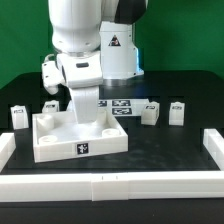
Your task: Assemble one leg
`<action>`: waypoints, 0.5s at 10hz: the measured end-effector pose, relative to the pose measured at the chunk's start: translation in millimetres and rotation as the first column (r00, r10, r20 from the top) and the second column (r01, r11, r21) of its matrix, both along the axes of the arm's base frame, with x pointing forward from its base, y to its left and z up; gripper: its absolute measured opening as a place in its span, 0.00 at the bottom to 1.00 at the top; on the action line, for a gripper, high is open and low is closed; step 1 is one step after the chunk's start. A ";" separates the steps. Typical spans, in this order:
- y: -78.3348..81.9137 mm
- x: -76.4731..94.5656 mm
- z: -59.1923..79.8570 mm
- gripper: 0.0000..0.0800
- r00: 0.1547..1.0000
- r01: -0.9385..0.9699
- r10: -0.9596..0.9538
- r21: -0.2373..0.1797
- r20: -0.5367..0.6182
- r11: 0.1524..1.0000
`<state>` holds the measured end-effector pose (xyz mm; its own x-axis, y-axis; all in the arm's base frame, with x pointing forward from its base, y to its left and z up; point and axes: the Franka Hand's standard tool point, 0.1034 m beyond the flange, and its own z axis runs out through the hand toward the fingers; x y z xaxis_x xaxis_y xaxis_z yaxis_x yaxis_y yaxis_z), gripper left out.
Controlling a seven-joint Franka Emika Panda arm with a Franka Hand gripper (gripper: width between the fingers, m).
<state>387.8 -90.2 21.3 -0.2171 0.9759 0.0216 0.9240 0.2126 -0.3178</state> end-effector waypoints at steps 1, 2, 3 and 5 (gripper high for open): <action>0.0 0.0 0.0 0.08 1.000 0.000 0.000 0.000 0.000 1.000; 0.0 0.0 0.0 0.08 1.000 0.000 0.000 0.000 0.000 1.000; -0.1 0.0 0.0 0.08 1.000 0.000 0.000 0.000 0.000 1.000; 11.3 7.3 0.1 0.08 0.996 0.092 -0.091 -0.035 0.015 0.995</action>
Offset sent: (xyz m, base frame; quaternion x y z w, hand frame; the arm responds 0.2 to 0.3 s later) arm 0.0000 0.0000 0.0000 0.0000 0.0000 0.0000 1.0000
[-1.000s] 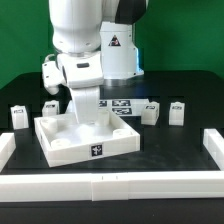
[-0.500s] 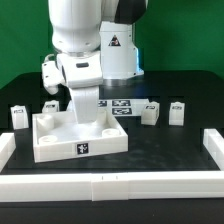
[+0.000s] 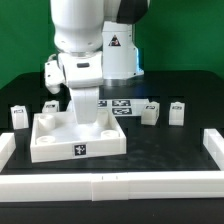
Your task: Assemble one leg
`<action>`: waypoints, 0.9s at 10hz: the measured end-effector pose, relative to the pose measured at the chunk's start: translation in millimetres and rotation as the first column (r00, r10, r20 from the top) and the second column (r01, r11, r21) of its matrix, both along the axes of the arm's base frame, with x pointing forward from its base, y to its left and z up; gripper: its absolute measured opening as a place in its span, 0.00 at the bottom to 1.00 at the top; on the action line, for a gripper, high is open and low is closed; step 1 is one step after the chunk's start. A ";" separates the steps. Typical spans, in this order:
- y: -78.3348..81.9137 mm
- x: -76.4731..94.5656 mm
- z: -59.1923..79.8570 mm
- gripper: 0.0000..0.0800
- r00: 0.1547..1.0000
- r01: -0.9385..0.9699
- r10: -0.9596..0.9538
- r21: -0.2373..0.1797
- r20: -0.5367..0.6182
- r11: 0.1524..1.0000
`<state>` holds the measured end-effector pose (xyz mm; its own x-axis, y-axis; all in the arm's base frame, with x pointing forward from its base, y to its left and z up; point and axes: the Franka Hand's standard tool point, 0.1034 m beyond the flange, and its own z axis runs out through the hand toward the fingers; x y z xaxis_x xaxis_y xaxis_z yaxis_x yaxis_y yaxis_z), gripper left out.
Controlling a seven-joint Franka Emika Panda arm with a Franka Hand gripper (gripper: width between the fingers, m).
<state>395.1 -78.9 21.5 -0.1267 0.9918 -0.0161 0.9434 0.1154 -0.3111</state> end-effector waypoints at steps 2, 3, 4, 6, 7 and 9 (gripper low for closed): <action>35.7 16.3 0.5 0.08 0.996 0.090 -0.088 -0.065 0.032 0.994; 48.0 24.7 0.6 0.08 0.990 0.132 -0.129 -0.081 0.049 0.988; 61.1 35.2 0.8 0.08 0.988 0.144 -0.139 -0.086 0.066 0.986; 82.0 53.2 1.1 0.08 0.982 0.171 -0.163 -0.090 0.092 0.981; 89.5 59.5 1.0 0.08 0.984 0.154 -0.146 -0.083 0.098 0.985; 100.0 74.6 1.2 0.08 0.990 0.102 -0.095 -0.066 0.104 0.993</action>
Offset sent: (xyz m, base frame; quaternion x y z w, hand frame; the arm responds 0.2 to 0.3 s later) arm 0.0380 0.0589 -0.0151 -0.0230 0.0026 0.0466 0.9986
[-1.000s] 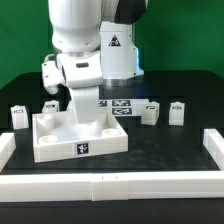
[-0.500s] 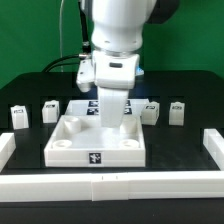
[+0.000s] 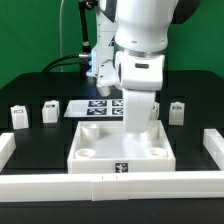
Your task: Assemble one leg
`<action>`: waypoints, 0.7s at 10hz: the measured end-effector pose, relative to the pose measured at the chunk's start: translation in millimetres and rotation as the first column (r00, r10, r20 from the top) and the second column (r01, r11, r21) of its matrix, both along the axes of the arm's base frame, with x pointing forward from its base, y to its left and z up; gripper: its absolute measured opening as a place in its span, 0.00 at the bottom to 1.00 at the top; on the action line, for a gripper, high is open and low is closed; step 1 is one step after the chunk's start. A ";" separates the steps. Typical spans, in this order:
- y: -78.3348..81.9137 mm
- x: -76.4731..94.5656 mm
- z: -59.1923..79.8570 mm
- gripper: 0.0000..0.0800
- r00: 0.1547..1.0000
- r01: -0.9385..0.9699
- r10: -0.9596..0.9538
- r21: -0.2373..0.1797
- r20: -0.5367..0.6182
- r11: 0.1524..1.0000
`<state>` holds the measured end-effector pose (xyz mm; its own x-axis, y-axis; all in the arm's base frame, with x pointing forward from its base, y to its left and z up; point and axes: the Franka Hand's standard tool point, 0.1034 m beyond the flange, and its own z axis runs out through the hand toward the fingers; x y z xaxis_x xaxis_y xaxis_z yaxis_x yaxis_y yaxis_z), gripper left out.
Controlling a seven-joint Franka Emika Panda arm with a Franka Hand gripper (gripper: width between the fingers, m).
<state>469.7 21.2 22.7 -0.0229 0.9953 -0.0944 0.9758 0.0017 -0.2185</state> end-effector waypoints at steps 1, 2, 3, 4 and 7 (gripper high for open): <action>7.7 4.5 0.1 0.08 1.000 0.009 -0.009 0.001 0.013 1.000; 18.2 8.1 0.2 0.08 1.000 0.013 -0.013 0.002 0.020 1.000; 26.9 11.6 0.6 0.08 1.000 0.007 -0.008 0.004 0.026 1.000; 32.0 12.0 0.5 0.08 1.000 0.009 -0.010 0.004 0.028 1.000; 42.6 14.3 0.4 0.08 0.999 0.023 -0.024 0.005 0.034 1.000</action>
Offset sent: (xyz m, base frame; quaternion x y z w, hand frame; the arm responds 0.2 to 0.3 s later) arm 0.0088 0.0309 -0.0037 -0.0101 -0.0090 -0.0103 0.9999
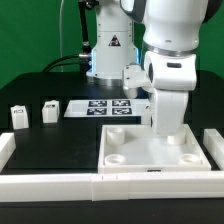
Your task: Assemble one leg
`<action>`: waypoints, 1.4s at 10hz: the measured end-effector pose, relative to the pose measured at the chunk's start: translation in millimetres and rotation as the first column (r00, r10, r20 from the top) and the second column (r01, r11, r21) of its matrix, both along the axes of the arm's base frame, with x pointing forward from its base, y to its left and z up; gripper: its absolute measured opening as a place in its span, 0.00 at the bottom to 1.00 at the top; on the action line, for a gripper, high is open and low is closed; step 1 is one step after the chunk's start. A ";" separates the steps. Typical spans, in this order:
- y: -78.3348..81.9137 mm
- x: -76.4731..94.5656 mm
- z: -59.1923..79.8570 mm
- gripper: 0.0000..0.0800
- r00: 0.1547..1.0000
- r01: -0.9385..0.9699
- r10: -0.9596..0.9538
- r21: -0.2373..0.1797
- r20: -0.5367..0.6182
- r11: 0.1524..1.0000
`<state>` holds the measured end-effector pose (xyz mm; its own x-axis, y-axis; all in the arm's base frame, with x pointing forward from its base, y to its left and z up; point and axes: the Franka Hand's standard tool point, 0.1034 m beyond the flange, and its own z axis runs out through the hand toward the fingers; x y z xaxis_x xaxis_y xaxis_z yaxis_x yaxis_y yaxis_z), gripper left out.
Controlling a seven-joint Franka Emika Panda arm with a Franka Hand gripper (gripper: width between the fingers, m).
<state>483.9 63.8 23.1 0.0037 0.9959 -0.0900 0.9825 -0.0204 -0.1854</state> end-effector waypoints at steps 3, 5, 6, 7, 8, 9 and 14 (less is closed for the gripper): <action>7.9 5.5 0.3 0.08 1.000 -0.012 0.012 0.005 0.000 1.000; 6.6 5.3 0.2 0.08 1.000 -0.009 0.009 0.005 0.000 1.000; 6.6 5.4 0.2 0.08 1.000 -0.009 0.009 0.005 0.000 1.000; 6.6 5.3 0.0 0.08 1.000 -0.013 0.013 0.006 0.000 1.000; 6.2 5.5 0.0 0.08 0.999 -0.047 0.048 0.013 -0.003 0.999; 11.4 6.3 0.1 0.08 0.999 -0.041 0.041 0.013 0.000 0.999; 16.7 9.0 0.4 0.19 0.999 -0.046 0.046 0.015 -0.007 0.999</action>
Offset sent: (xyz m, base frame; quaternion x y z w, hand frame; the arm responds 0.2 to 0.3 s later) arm 0.0000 0.0000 0.0000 0.0000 0.0000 0.0000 1.0000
